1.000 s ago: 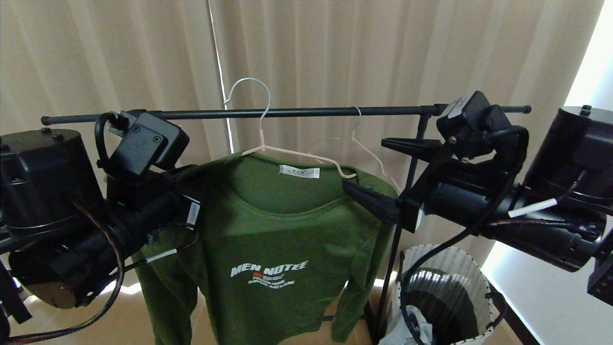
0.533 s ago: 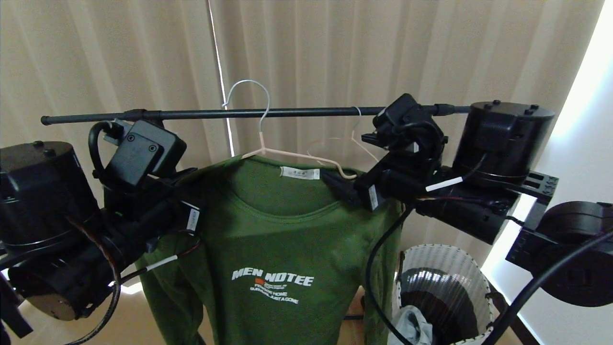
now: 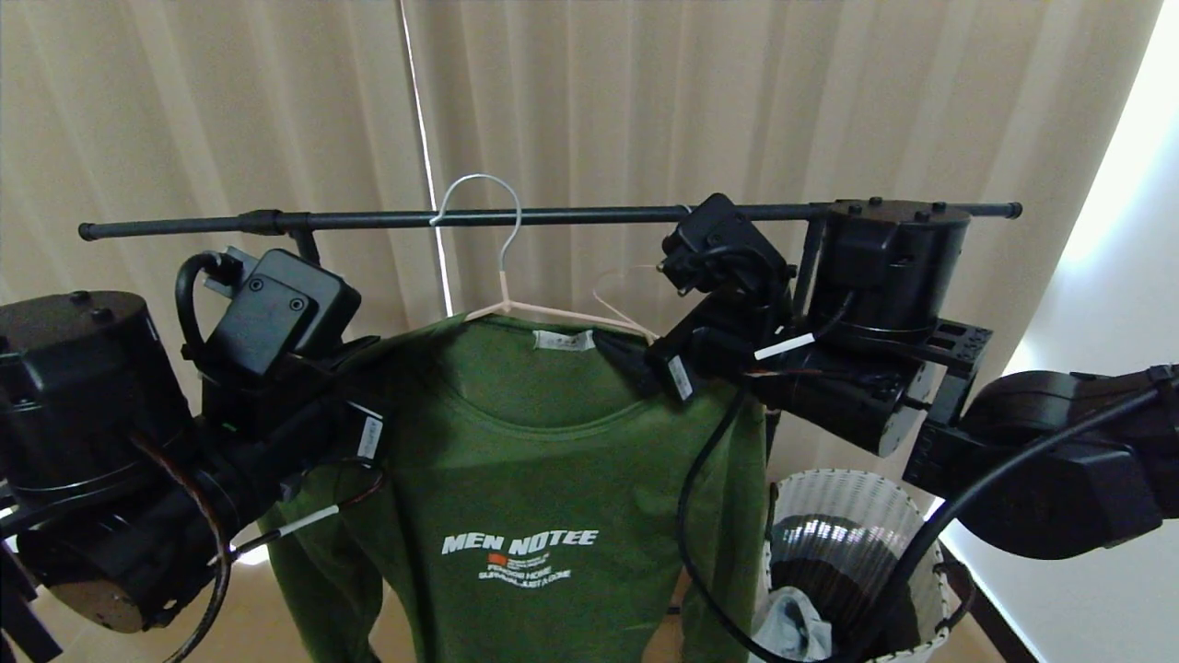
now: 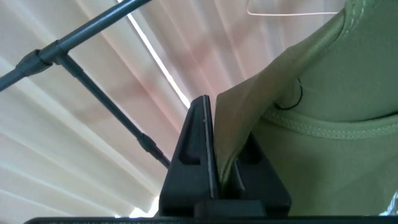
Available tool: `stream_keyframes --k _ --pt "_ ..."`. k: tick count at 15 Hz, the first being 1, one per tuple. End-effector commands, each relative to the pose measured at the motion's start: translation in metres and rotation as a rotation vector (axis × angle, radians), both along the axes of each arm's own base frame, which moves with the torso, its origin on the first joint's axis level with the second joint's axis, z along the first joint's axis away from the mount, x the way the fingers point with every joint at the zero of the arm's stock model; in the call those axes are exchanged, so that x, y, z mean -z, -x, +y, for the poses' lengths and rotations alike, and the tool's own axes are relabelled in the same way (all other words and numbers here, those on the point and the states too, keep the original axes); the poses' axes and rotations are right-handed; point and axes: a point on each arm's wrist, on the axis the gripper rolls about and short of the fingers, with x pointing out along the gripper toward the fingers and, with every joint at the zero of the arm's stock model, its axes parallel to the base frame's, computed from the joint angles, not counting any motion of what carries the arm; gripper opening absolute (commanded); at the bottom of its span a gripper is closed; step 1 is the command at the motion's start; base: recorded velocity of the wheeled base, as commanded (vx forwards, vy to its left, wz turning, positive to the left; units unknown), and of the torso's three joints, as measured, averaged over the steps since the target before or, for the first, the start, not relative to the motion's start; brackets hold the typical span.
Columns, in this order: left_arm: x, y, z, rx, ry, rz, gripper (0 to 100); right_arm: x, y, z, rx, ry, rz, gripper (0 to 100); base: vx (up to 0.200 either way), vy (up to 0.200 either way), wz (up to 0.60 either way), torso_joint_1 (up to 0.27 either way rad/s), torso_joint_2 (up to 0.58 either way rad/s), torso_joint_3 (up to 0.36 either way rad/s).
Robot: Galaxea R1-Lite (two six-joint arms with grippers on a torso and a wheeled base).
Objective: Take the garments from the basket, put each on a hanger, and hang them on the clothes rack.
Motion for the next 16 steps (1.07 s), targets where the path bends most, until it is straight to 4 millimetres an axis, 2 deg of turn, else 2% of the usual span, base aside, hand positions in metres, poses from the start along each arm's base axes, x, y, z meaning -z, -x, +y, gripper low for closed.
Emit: stream_keyframes --k 1,4,5,16 --pt "0.0006 0.0013 0.0002 0.002 0.0 0.001 0 0.0055 -0.0034 0.0055 -0.007 0.014 0.005 100 0.0 0.0 0.0 0.0 0.0 0.0" --pt "0.001 0.0046 -0.0043 0.027 0.0 0.003 0 0.005 0.0002 0.0106 -0.023 0.013 0.003 100 0.0 0.0 0.0 0.0 0.0 0.0" --pt "0.0005 0.0079 -0.0059 0.041 0.002 0.0 0 0.0074 -0.0011 0.0117 -0.023 0.017 0.008 0 0.0 0.0 0.0 0.0 0.0 0.0" --pt "0.0008 0.0106 -0.0067 0.052 0.001 0.0 0 0.0012 0.0038 0.0073 -0.022 0.002 -0.005 0 0.0 0.0 0.0 0.0 0.0 0.0"
